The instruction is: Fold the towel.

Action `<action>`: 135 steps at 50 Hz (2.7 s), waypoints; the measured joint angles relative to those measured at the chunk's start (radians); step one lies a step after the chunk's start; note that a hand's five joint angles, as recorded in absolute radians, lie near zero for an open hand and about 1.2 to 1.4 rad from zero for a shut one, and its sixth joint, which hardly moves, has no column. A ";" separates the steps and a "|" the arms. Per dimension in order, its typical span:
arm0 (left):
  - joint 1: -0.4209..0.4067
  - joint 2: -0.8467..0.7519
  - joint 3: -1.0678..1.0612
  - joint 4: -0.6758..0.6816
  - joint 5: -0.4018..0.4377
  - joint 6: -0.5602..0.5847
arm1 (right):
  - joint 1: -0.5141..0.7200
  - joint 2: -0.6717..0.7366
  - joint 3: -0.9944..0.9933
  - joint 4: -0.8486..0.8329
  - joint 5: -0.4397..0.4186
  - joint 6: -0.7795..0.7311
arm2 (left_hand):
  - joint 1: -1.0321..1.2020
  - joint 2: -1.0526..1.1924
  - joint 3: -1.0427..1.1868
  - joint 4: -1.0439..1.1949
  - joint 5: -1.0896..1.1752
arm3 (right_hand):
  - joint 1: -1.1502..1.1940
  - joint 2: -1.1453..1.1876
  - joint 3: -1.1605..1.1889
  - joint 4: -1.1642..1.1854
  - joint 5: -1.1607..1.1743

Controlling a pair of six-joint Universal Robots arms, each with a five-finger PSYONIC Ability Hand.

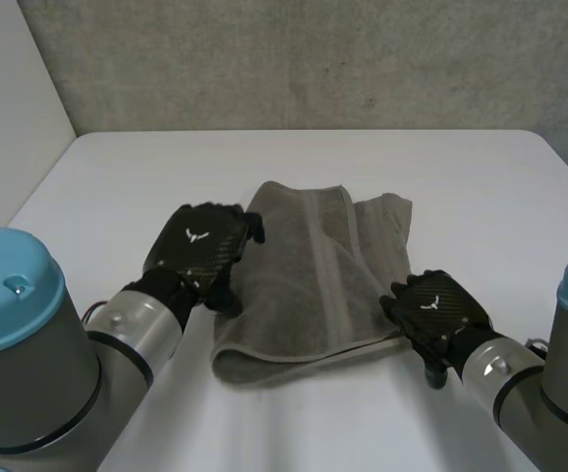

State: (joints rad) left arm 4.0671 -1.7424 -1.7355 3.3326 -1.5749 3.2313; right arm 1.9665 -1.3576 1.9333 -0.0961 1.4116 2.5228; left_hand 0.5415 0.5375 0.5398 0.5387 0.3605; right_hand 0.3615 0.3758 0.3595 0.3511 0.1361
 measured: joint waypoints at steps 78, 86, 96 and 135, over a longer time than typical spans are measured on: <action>-0.150 -0.714 0.662 -0.209 0.363 0.360 | -0.096 -0.098 0.170 -0.065 -0.015 0.039 | -0.020 -0.031 -0.032 -0.032 -0.024 | 0.814 0.792 0.806 0.820 0.864; -0.151 -0.697 0.660 -0.208 0.356 0.353 | -0.104 -0.098 0.167 -0.061 -0.014 0.028 | -0.068 -0.068 -0.070 -0.070 -0.071 | 0.818 0.793 0.807 0.821 0.865; -0.153 -0.702 0.661 -0.205 0.355 0.347 | -0.107 -0.098 0.173 -0.054 -0.014 -0.024 | -0.073 -0.073 -0.075 -0.075 -0.076 | 0.954 0.956 0.975 0.985 1.035; -0.179 -0.742 0.672 -0.132 0.316 0.278 | -0.120 -0.098 0.173 -0.056 -0.016 -0.033 | 0.584 0.615 0.612 0.616 0.601 | 0.955 0.956 0.975 0.985 1.035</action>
State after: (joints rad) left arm 3.8881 -2.4840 -1.0631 3.2011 -1.2585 3.5094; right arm 1.8469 -1.4559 2.1062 -0.1517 1.3959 2.4896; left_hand 1.1258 1.1521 1.1522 1.1548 0.9613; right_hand 1.3169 1.3323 1.3347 1.3362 1.1707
